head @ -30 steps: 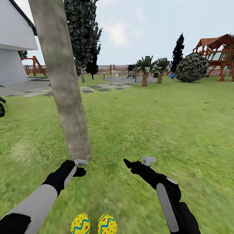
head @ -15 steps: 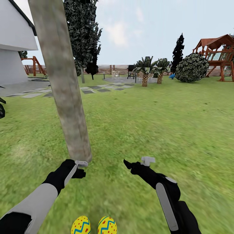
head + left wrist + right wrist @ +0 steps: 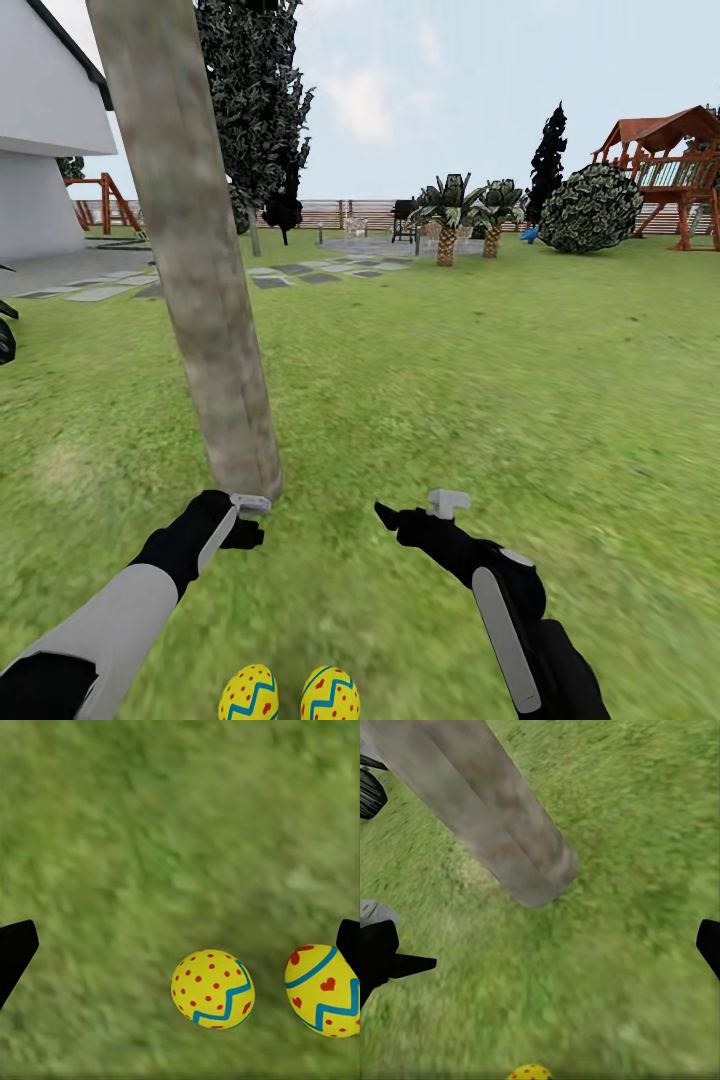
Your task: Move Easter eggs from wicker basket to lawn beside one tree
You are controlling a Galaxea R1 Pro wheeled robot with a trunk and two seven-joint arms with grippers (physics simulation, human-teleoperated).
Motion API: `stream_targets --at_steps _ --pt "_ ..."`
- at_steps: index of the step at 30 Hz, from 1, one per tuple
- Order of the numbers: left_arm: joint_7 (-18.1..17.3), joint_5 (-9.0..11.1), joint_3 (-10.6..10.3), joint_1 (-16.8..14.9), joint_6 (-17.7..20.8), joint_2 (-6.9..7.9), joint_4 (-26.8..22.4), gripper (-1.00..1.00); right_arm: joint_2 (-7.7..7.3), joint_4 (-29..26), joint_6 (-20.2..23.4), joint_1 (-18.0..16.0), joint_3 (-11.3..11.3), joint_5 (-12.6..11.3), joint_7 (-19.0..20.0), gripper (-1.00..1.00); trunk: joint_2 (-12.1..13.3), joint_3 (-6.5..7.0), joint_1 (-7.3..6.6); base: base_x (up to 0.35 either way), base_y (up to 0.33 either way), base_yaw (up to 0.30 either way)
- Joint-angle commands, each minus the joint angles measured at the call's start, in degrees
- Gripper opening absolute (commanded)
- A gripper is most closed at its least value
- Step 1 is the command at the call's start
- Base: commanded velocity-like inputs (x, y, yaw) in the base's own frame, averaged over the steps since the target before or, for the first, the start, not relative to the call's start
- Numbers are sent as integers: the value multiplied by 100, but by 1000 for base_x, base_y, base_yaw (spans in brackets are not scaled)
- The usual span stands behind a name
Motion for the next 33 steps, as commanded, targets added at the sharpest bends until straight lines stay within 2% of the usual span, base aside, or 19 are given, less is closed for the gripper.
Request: stream_targets --at_steps 1,5,14,15,33 --pt "44 60 -44 -3 22 8 -8 100 3 -5 29 -3 -7 6 18 100 -3 -6 -1 0 0 0" --pt "44 61 -44 -3 22 9 -8 100 3 -5 29 -3 -7 5 18 100 38 12 -23 0 0 0" --pt "61 56 -44 -53 313 -63 -3 100 -288 225 -29 287 -34 -90 168 100 399 174 -221 0 0 0" --pt "61 56 -44 -54 360 -64 -2 100 -322 228 -30 835 -34 -92 169 100 439 192 -243 0 0 0" --pt "62 56 -44 -56 376 -68 1 100 -340 241 -66 891 -33 -134 203 100 1161 515 -638 0 0 0"
